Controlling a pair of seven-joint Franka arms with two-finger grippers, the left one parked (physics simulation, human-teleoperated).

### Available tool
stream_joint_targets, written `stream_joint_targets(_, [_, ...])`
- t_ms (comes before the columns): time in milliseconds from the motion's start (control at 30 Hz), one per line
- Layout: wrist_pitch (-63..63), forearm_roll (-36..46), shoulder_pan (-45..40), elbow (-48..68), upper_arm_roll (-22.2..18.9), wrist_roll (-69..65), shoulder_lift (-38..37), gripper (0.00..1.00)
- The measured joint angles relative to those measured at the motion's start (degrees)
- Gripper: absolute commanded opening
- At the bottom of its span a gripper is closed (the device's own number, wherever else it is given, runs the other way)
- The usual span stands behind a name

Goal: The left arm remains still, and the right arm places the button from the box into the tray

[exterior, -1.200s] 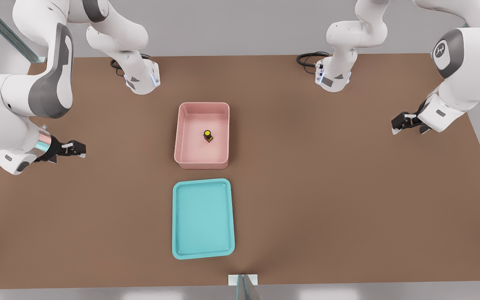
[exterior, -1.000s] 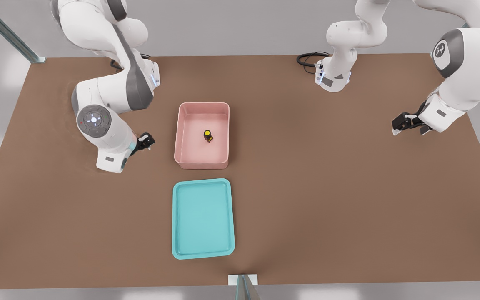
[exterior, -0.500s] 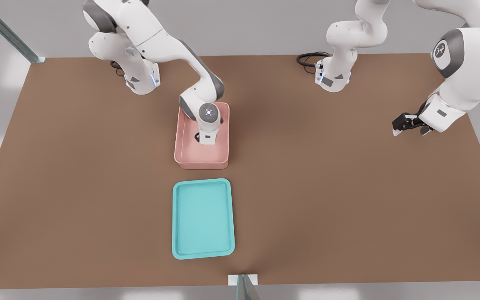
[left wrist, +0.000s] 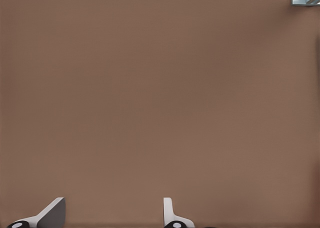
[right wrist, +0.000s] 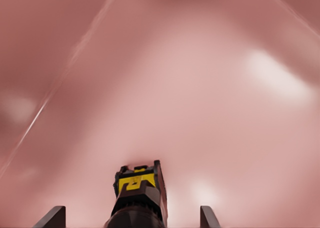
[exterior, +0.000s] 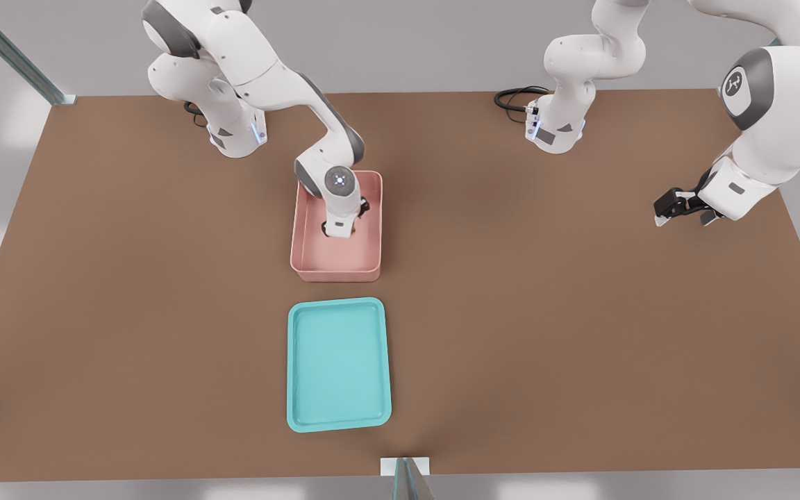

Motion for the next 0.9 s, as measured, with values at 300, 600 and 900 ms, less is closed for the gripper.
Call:
stream_joint_targets(300, [1.76,0.05,0.01,0.07,0.0,1.81,0.98,0.7])
stream_joint_targets(600, [1.76,0.07,0.01,0.28,0.0,2.89,0.53,0.53])
stream_joint_targets(900, [1.59,0.29,-0.07,0.31,0.01,3.3,0.0,0.44])
